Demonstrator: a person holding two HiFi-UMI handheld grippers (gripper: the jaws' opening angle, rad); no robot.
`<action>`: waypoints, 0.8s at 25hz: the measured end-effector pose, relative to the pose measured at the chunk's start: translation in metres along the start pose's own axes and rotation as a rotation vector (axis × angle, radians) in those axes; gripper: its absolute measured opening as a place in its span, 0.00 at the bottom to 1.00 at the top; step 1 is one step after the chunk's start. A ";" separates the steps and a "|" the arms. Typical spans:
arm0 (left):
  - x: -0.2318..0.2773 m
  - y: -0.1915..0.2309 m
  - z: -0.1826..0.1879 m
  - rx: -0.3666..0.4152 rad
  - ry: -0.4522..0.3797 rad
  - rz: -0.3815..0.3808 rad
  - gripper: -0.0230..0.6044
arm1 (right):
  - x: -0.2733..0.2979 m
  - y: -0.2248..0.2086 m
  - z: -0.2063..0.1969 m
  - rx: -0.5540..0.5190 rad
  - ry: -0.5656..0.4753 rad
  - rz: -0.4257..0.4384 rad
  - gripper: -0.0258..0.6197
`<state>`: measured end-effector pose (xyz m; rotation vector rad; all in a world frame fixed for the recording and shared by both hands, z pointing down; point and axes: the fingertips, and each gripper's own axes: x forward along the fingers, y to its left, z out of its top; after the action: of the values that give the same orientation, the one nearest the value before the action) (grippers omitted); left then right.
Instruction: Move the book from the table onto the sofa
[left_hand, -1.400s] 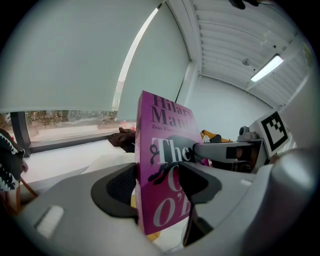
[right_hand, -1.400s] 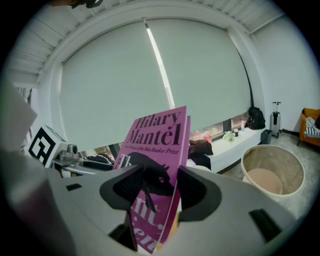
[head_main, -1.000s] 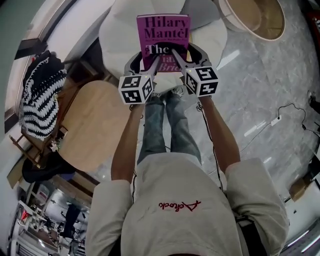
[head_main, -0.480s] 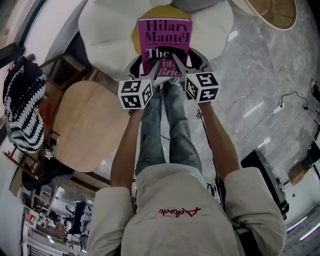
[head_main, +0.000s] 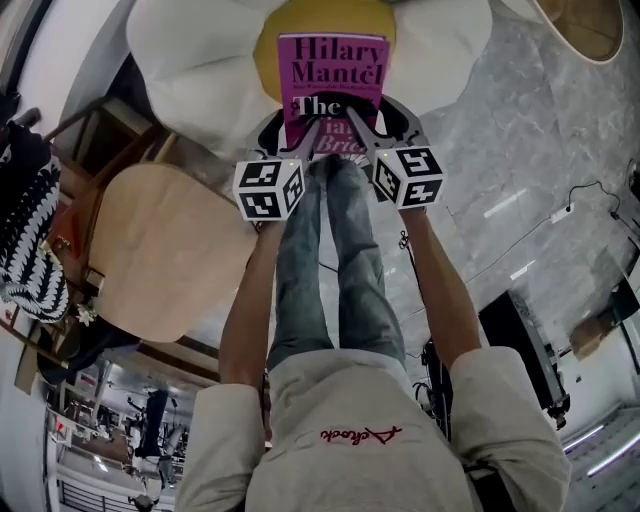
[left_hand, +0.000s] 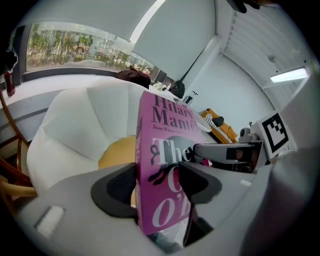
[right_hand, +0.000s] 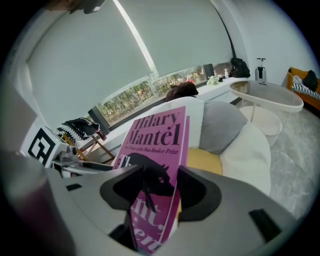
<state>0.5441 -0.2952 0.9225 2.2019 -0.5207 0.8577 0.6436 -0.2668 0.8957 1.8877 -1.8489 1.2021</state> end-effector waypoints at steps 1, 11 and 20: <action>0.004 0.002 -0.005 -0.004 0.004 -0.001 0.47 | 0.004 -0.002 -0.005 0.001 0.006 0.000 0.38; 0.054 0.024 -0.036 -0.041 0.037 -0.004 0.47 | 0.044 -0.034 -0.041 0.012 0.059 -0.010 0.38; 0.098 0.062 -0.048 -0.077 0.060 0.009 0.47 | 0.099 -0.054 -0.057 0.001 0.088 -0.003 0.38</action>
<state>0.5569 -0.3123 1.0464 2.0990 -0.5260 0.8908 0.6573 -0.2900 1.0188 1.8072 -1.7990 1.2648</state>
